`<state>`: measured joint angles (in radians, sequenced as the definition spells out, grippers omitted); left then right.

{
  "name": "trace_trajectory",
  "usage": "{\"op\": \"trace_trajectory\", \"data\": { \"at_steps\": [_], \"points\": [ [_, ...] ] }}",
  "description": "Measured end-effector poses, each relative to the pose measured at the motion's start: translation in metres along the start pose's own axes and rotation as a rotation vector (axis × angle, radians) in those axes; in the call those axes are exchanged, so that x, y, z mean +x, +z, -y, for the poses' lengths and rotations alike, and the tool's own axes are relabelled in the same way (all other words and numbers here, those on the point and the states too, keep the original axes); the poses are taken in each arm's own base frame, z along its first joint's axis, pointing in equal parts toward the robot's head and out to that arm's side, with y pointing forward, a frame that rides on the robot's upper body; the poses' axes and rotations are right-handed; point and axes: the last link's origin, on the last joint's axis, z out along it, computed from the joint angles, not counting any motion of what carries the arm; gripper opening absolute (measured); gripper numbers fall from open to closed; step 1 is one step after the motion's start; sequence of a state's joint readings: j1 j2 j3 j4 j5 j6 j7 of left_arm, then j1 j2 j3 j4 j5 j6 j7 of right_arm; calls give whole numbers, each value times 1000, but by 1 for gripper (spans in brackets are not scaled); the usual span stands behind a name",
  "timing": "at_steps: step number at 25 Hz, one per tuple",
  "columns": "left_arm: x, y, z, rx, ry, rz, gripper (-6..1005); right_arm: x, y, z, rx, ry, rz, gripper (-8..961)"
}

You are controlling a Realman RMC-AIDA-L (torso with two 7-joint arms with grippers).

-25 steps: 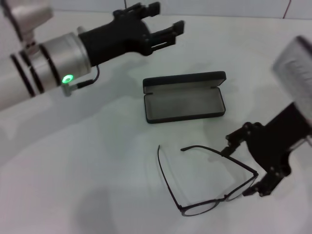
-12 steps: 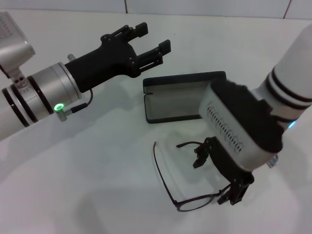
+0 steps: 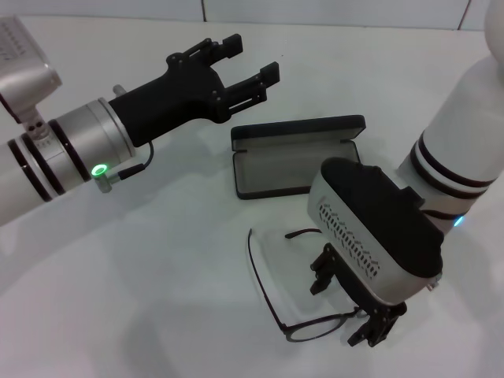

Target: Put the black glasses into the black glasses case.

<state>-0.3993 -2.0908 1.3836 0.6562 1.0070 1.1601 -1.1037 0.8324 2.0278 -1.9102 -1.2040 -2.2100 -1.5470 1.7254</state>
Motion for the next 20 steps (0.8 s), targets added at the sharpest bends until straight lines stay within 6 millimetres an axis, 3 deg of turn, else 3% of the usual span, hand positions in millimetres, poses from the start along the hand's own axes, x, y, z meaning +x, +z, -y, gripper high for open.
{"op": "trace_trajectory", "data": {
  "at_steps": [5, 14, 20],
  "points": [
    [0, 2, 0, -1, -3, 3, 788, 3, 2, -1, -3, 13, -2, 795],
    [1, 5, 2, 4, -26, -7, 788, 11, 4, -3, -7, 44, 11, 428],
    [2, 3, 4, 15, -39, -19, 789, 25, -13, -13, 62, 79, 131, 192]
  ]
}}
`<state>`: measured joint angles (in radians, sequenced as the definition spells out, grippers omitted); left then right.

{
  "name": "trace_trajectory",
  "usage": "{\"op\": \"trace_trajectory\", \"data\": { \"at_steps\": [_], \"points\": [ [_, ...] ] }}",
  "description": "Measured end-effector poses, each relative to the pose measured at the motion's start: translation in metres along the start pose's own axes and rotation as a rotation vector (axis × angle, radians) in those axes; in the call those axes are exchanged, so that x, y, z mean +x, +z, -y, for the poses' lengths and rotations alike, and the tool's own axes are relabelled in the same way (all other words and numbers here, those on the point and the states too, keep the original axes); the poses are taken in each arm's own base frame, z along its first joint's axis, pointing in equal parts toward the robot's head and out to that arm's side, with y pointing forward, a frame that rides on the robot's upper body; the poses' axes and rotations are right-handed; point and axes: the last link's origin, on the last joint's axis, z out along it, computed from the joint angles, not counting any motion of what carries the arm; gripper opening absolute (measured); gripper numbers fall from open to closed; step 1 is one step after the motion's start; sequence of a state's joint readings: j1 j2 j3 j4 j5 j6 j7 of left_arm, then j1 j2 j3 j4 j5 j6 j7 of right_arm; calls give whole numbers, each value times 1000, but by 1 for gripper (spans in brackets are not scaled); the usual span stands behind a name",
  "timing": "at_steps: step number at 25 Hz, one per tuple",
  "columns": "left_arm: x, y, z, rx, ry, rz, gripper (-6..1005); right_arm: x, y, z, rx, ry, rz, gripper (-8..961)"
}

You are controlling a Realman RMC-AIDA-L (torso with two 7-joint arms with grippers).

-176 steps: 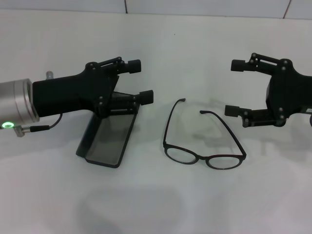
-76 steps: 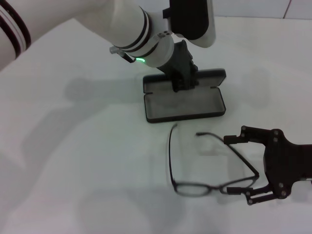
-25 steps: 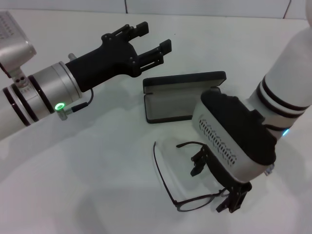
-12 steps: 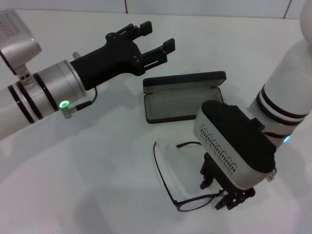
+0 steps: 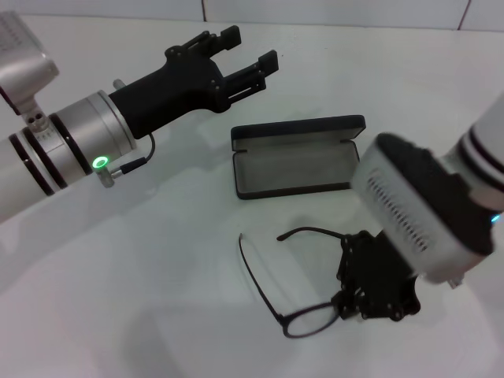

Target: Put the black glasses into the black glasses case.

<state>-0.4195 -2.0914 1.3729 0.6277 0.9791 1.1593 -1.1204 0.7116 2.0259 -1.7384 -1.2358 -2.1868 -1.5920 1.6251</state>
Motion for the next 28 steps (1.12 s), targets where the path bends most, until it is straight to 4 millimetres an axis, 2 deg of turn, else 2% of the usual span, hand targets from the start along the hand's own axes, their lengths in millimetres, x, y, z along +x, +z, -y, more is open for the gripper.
{"op": "trace_trajectory", "data": {
  "at_steps": [2, 6, 9, 10, 14, 19, 23, 28],
  "points": [
    [0, 0, -1, -5, 0, -4, 789, 7, -10, -3, 38, 22, 44, 120],
    [2, -2, -6, -46, -1, -15, 789, 25, -32, -11, 171, 74, 163, 111],
    [8, -7, -14, -128, -3, -40, 788, 35, -40, -16, 248, 88, 233, 103],
    [10, -9, -17, -166, -4, -51, 787, 45, -44, -22, 368, 92, 384, 101],
    [28, -14, -28, -326, 0, -98, 784, 53, -39, -27, 446, 102, 517, 101],
    [42, -6, -28, -398, -55, -75, 776, 64, -36, -35, 625, 86, 655, 102],
    [45, 6, -28, -446, -106, 11, 771, 68, -37, -37, 699, 66, 704, 102],
    [42, 30, -30, -473, -164, 169, 763, 70, -39, -38, 761, 27, 715, 102]
  ]
}}
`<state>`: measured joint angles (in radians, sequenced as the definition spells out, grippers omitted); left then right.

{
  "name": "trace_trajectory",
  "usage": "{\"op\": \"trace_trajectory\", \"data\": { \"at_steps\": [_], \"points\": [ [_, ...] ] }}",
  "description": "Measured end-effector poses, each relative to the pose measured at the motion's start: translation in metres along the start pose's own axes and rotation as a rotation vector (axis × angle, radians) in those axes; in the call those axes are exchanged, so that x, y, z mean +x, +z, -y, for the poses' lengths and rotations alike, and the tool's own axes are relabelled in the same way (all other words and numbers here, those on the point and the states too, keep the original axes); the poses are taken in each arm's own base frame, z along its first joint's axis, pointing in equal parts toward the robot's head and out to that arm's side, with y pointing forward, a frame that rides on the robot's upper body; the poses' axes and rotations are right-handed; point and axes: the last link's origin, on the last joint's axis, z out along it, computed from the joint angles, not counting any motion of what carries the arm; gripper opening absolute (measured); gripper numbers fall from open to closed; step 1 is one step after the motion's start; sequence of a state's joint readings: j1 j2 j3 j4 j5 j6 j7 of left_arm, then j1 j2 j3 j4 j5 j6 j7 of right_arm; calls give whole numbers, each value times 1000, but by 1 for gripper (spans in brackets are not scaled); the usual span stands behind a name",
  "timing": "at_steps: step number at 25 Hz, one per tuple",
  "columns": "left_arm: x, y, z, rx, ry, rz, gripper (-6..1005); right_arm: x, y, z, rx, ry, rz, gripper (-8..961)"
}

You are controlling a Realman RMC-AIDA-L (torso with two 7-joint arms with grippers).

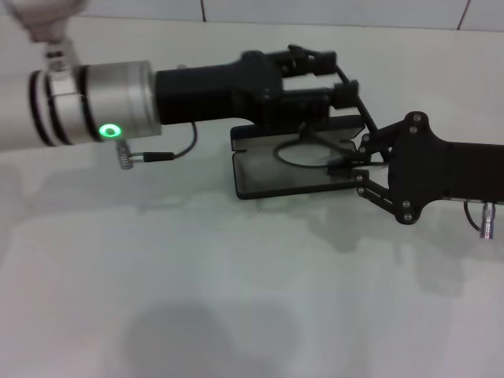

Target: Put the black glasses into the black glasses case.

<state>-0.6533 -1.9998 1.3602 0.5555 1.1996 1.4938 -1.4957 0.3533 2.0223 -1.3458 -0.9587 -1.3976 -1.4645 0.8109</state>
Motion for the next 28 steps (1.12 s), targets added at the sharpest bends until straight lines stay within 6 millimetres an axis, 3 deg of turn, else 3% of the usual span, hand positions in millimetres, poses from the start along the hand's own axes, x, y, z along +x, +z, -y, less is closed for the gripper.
{"op": "trace_trajectory", "data": {
  "at_steps": [7, 14, 19, 22, 28],
  "points": [
    [2, 11, 5, -4, -53, 79, 756, 0, -3, 0, 14, -35, 1, 102],
    [10, -6, 12, 47, -55, 13, 756, 2, -26, -1, 90, -57, -8, 101],
    [6, -14, 16, 77, -45, 28, 755, -13, -41, -8, 83, -93, 103, 101],
    [3, -10, 20, 104, -37, 51, 755, -25, -36, -17, -21, -104, 188, 101],
    [3, 14, 20, 101, 54, 54, 755, -29, -16, -20, -179, -16, 237, 102]
  ]
}}
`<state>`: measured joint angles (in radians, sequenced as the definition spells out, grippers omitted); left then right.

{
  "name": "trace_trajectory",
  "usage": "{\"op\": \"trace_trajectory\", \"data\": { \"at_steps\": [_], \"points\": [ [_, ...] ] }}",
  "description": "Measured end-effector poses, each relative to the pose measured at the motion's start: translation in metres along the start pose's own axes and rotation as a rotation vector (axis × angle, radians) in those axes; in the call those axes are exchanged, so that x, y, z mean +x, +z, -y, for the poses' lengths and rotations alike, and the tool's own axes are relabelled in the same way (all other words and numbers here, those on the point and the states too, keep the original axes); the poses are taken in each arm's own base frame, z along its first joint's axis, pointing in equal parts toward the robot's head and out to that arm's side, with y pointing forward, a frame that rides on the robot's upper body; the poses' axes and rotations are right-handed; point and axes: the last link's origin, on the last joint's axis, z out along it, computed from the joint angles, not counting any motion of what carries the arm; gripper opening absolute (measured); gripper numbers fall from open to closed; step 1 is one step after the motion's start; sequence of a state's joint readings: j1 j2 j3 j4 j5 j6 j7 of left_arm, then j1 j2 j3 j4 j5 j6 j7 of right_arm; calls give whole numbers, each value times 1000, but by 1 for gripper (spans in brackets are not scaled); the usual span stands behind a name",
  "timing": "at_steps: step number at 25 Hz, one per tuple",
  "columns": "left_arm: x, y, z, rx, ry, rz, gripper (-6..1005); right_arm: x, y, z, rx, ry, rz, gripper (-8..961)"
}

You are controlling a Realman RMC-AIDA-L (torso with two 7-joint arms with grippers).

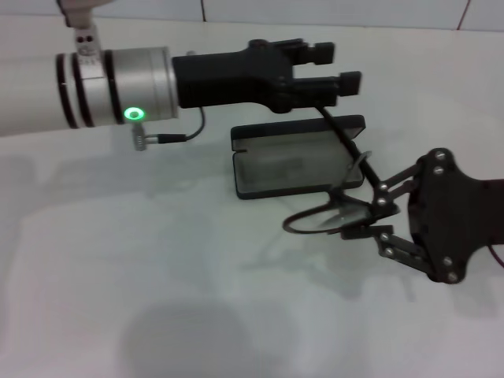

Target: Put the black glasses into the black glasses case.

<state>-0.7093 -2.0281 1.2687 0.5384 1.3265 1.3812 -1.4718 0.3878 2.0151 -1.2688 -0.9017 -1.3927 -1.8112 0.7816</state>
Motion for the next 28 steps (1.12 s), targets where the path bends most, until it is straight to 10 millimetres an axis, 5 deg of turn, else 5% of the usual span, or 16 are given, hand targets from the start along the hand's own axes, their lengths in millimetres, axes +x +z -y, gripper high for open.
{"op": "trace_trajectory", "data": {
  "at_steps": [9, 20, 28],
  "points": [
    [0, 11, -12, -43, 112, -15, 755, 29, 11, 19, 79, 197, -78, 102],
    [-3, 16, -13, -61, 143, 33, 754, 36, 11, 27, 133, 227, -118, 102],
    [3, -5, 2, 63, 148, -74, 755, 43, 5, 27, 100, 206, -255, 101]
  ]
}}
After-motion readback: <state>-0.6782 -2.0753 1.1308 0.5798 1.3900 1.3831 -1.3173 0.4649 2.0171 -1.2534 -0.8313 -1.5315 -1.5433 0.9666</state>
